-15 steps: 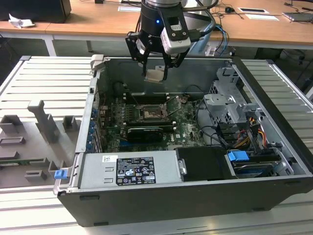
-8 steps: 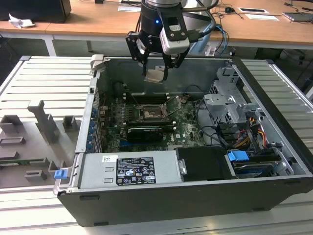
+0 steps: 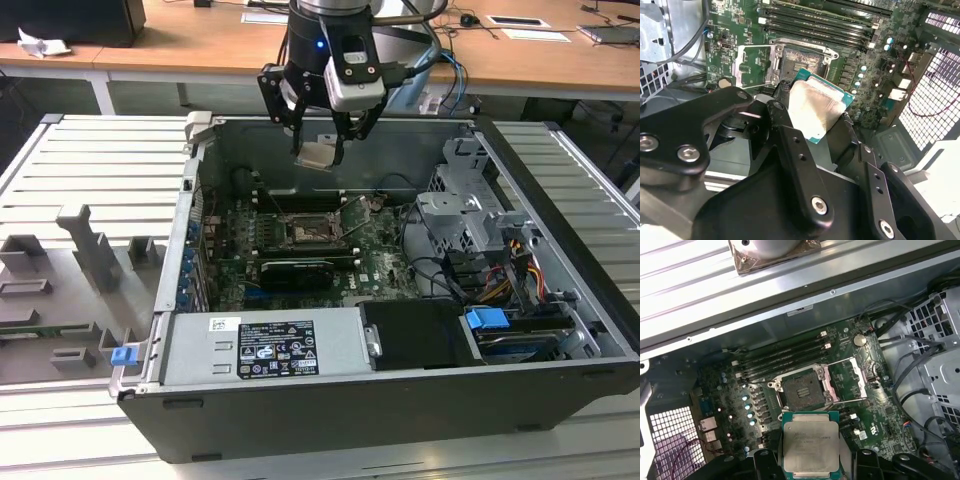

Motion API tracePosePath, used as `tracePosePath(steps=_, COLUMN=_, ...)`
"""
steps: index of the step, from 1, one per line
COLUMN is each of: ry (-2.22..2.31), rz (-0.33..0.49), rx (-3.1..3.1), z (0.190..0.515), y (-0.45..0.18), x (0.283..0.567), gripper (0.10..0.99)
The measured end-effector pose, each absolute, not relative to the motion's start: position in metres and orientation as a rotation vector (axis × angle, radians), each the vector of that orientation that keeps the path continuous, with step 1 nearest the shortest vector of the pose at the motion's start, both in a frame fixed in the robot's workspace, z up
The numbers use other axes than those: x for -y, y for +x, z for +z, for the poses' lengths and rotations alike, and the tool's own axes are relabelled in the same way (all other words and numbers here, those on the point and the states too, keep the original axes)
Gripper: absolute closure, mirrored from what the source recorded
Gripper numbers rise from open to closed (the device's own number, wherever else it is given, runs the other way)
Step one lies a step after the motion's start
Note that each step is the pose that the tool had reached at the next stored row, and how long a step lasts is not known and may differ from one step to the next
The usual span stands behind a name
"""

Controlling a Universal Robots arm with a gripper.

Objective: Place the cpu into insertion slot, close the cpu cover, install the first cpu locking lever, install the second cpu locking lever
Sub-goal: 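Place the cpu into insertion slot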

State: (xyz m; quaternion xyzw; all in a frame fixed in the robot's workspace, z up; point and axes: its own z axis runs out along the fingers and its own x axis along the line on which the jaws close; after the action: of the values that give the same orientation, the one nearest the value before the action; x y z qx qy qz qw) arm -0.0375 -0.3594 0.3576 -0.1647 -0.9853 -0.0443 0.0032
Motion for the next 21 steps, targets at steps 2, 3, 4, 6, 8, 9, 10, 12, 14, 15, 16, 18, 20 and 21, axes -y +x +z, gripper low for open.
tracePosePath(steps=2, ry=-0.559, rz=-0.139, rx=3.083, z=0.3574, y=-0.0375, x=0.3594, gripper=0.549)
tracePosePath(steps=3, ry=-0.577, rz=-0.139, rx=3.080, z=0.3574, y=-0.0375, x=0.3594, gripper=0.549)
tracePosePath(steps=4, ry=-0.603, rz=-0.139, rx=3.076, z=0.3572, y=-0.0375, x=0.3594, gripper=0.549)
tracePosePath(steps=6, ry=-0.626, rz=-0.139, rx=3.072, z=0.3571, y=-0.0375, x=0.3594, gripper=0.549)
tracePosePath(steps=8, ry=-0.652, rz=-0.139, rx=3.068, z=0.3568, y=-0.0375, x=0.3594, gripper=0.549)
tracePosePath(steps=9, ry=-0.661, rz=-0.139, rx=3.066, z=0.3567, y=-0.0375, x=0.3594, gripper=0.549)
tracePosePath(steps=10, ry=-0.668, rz=-0.139, rx=3.065, z=0.3566, y=-0.0375, x=0.3594, gripper=0.549)
tracePosePath(steps=12, ry=-0.691, rz=-0.139, rx=3.060, z=0.3564, y=-0.0375, x=0.3594, gripper=0.549)
tracePosePath(steps=14, ry=-0.706, rz=-0.139, rx=3.057, z=0.3563, y=-0.0375, x=0.3594, gripper=0.549)
tracePosePath(steps=15, ry=-0.716, rz=-0.139, rx=3.055, z=0.3562, y=-0.0375, x=0.3594, gripper=0.549)
tracePosePath(steps=16, ry=-0.726, rz=-0.139, rx=3.053, z=0.3561, y=-0.0375, x=0.3594, gripper=0.549)
tracePosePath(steps=18, ry=-0.739, rz=-0.139, rx=3.050, z=0.3559, y=-0.0375, x=0.3594, gripper=0.549)
tracePosePath(steps=20, ry=-0.760, rz=-0.139, rx=3.046, z=0.3557, y=-0.0375, x=0.3594, gripper=0.549)
tracePosePath(steps=21, ry=-0.772, rz=-0.139, rx=3.043, z=0.3555, y=-0.0375, x=0.3594, gripper=0.549)
